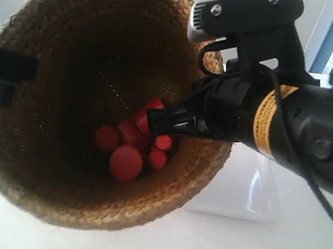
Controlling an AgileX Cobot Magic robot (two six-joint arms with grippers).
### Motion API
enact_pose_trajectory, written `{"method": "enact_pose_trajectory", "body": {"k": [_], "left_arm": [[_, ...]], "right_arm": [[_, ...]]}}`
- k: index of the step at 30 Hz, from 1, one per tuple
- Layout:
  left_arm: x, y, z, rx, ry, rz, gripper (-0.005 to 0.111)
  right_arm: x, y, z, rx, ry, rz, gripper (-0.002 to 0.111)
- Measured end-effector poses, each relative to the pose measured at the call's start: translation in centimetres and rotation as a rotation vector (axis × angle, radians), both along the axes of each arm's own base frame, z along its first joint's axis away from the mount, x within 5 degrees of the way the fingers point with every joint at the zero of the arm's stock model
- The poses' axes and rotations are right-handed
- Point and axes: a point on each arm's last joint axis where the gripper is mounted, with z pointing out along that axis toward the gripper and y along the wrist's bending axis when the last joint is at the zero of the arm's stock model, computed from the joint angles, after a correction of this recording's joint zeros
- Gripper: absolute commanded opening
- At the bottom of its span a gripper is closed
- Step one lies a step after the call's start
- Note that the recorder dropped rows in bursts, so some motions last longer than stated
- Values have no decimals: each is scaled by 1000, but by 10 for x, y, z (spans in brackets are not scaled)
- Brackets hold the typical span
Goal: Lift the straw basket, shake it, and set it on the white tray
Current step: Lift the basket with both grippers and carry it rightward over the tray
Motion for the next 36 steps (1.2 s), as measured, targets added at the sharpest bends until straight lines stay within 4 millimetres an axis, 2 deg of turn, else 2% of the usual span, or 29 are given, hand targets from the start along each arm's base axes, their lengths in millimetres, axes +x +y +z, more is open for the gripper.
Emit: {"method": "enact_pose_trajectory", "body": {"k": [2,4,6,8,11,13,15,17,19,22,26,28,31,33,36], "left_arm": [[-10,5,11,6,-47,1,0],[-12,8,18,3,-134,24,0],[0,9,14,1,-183,60,0],[8,6,2,4,-96,69,0],[-3,5,-5,32,13,34,0],[-16,9,3,34,-25,24,0],[-22,14,10,38,-123,40,0],[-15,17,10,18,-212,86,0],[-3,17,3,-17,-179,124,0],[-3,15,-8,-45,-58,139,0],[-14,19,-1,-9,-128,116,0],[-5,19,-4,2,-161,134,0],[5,17,-16,-11,-61,159,0],[-1,17,-18,-1,-24,144,0],[-15,20,-5,6,-121,117,0]], "right_arm": [[-10,0,14,56,-48,71,0],[-10,-2,20,57,-135,79,0],[4,-4,16,22,-187,16,0],[13,-1,4,0,-138,-19,0],[0,5,2,63,-35,40,0],[-13,4,15,111,-62,103,0],[-14,-1,23,81,-131,91,0],[0,-7,19,2,-173,-7,0],[12,-6,8,-54,-141,-69,0],[7,2,6,-11,-35,-26,0],[-6,5,20,46,-83,90,0],[6,5,12,7,-109,37,0],[17,8,-8,-27,-33,-32,0],[9,11,-7,-7,12,-14,0],[-6,9,14,51,-63,63,0]]}}
